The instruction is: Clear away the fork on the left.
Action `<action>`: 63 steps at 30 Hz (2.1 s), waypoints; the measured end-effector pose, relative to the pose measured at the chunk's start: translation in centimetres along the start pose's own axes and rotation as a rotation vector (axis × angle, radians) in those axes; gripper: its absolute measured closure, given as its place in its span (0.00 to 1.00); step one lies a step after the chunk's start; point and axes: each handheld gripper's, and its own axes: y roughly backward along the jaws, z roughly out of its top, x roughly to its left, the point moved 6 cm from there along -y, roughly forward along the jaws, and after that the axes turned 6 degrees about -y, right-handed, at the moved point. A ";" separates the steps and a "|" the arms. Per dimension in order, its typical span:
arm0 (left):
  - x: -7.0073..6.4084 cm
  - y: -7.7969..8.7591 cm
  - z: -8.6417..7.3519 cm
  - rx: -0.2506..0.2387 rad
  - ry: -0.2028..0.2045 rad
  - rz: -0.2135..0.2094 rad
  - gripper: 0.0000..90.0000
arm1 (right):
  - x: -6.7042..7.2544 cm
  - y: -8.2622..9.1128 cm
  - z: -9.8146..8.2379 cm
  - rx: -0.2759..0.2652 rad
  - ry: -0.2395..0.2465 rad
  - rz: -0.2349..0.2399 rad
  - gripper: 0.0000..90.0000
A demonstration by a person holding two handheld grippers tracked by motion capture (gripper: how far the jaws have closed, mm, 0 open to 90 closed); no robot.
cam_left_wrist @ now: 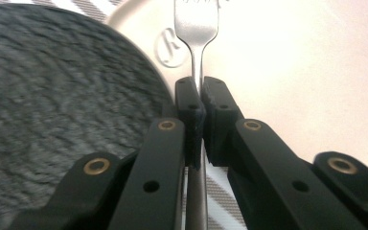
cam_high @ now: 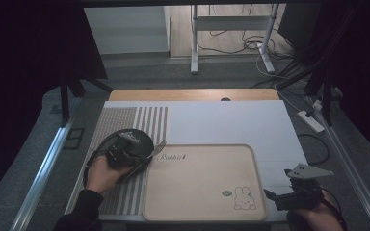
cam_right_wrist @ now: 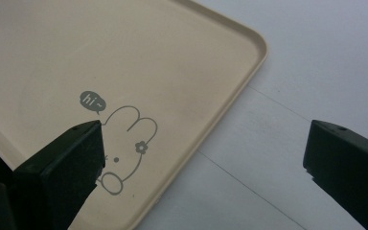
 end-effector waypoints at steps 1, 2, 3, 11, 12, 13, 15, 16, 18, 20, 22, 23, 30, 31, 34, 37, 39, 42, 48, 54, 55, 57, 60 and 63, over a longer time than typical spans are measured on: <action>-0.7 -0.3 0.3 0.003 -0.004 -0.003 0.96 | 0.0 0.0 0.0 0.002 0.004 -0.002 0.01; -0.7 -0.3 0.3 0.003 -0.004 -0.003 0.96 | 0.0 0.0 0.0 0.002 0.004 -0.002 0.01; -1.0 -0.5 0.4 0.005 -0.008 -0.006 0.96 | 0.0 0.0 0.0 0.002 0.005 -0.002 0.01; -2.9 -1.4 1.2 0.001 0.029 -0.016 0.96 | 0.0 -0.1 0.0 0.004 0.009 0.000 0.01; -3.2 -1.6 1.3 0.004 0.030 -0.017 0.96 | 0.0 -0.1 0.0 0.004 0.008 0.000 0.01; -3.5 -1.8 1.4 0.006 0.030 -0.021 0.96 | 0.0 -0.1 0.0 0.004 0.008 -0.001 0.01; -3.9 -2.1 1.6 0.009 0.030 -0.026 0.96 | 0.0 -0.1 0.0 0.005 0.009 0.000 0.01; -4.1 -2.3 1.8 0.009 0.029 -0.029 0.96 | 0.0 -0.1 0.0 0.006 0.010 0.000 0.01; -4.6 -2.5 2.1 0.003 0.029 -0.029 0.96 | 0.1 -0.1 0.0 0.008 0.012 -0.003 0.01; -5.2 -2.9 2.6 -0.004 0.032 -0.042 0.96 | 0.1 -0.1 0.0 0.008 0.013 -0.002 0.01; -5.5 -3.1 2.7 -0.001 0.030 -0.043 0.96 | 0.1 -0.1 0.0 0.008 0.013 -0.002 0.01; -5.7 -3.3 2.8 0.002 0.029 -0.042 0.96 | 0.1 -0.1 0.0 0.008 0.013 -0.002 0.01; -7.0 -5.8 3.2 0.048 0.009 -0.064 0.96 | 0.1 -0.1 0.0 0.008 0.017 0.000 0.01; -6.9 -6.5 3.0 0.072 0.004 -0.045 0.96 | 0.1 -0.1 0.0 0.007 0.018 0.003 0.01; -6.6 -6.8 2.7 0.087 0.008 -0.027 0.95 | 0.1 -0.1 0.0 0.006 0.019 0.006 0.01; -6.5 -7.4 2.3 0.116 0.012 -0.023 0.95 | 0.1 -0.1 0.0 0.007 0.021 0.009 0.01; -6.5 -7.8 2.1 0.122 -0.014 -0.005 0.93 | 0.1 -0.1 0.0 0.010 0.024 0.008 0.01; -6.5 -7.1 2.7 0.070 -0.035 0.015 0.82 | 0.2 -0.1 0.0 0.010 0.027 0.010 0.01; -7.6 -6.8 3.7 0.007 -0.068 -0.033 0.93 | 0.2 -0.2 0.0 0.016 0.029 0.009 0.01; -7.8 -8.4 3.3 0.081 -0.052 -0.053 0.99 | 0.2 -0.2 0.0 0.015 0.030 0.009 0.01; -7.6 -8.7 3.2 0.096 -0.059 -0.044 0.99 | 0.2 -0.2 0.0 0.015 0.029 0.010 0.01; -7.5 -8.8 3.0 0.107 -0.062 -0.042 0.99 | 0.2 -0.2 0.0 0.014 0.029 0.010 0.01; -6.9 -8.6 2.9 0.106 -0.036 -0.049 0.99 | 0.2 -0.1 0.0 0.013 0.029 0.011 0.01; -5.6 -8.1 2.4 0.113 0.014 -0.015 0.99 | 0.2 -0.1 0.0 0.011 0.028 0.013 0.01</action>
